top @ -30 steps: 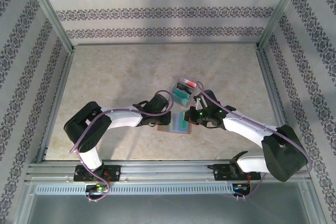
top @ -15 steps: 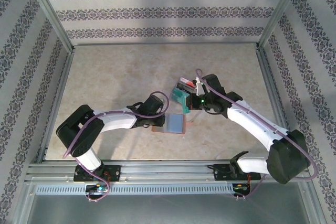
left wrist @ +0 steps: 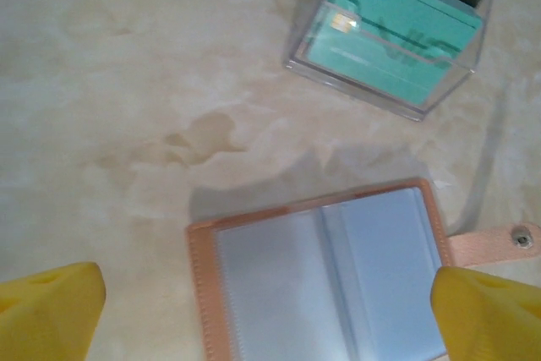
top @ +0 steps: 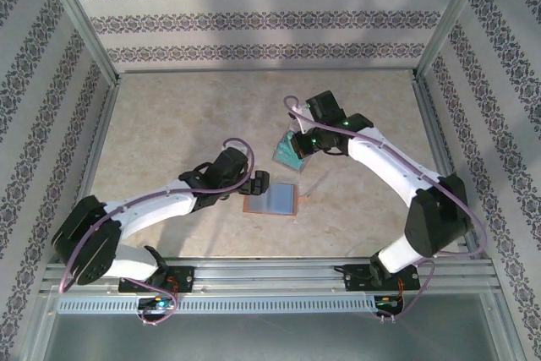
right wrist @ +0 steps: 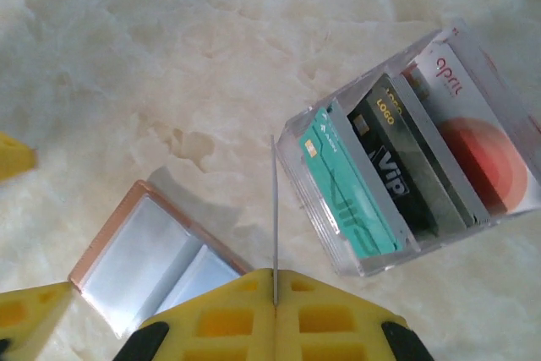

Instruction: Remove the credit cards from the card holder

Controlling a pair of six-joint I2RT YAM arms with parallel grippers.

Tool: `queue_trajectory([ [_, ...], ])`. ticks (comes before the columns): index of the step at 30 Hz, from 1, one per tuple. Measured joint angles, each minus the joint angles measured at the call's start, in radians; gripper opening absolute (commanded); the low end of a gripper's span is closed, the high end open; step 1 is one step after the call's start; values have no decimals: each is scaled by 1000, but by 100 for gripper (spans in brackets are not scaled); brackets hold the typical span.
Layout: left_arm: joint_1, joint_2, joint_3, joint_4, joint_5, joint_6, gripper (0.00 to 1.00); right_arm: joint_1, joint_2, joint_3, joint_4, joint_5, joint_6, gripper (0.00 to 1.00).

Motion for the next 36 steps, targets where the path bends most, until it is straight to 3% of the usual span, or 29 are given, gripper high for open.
queue_trajectory([
  [16,42,-184,-111,-98,-208,-31,99,0,167,141,-68,90,-299,4],
  [36,116,-254,-160,-106,-235,-60,99,3,273,175,-102,124,-399,3],
])
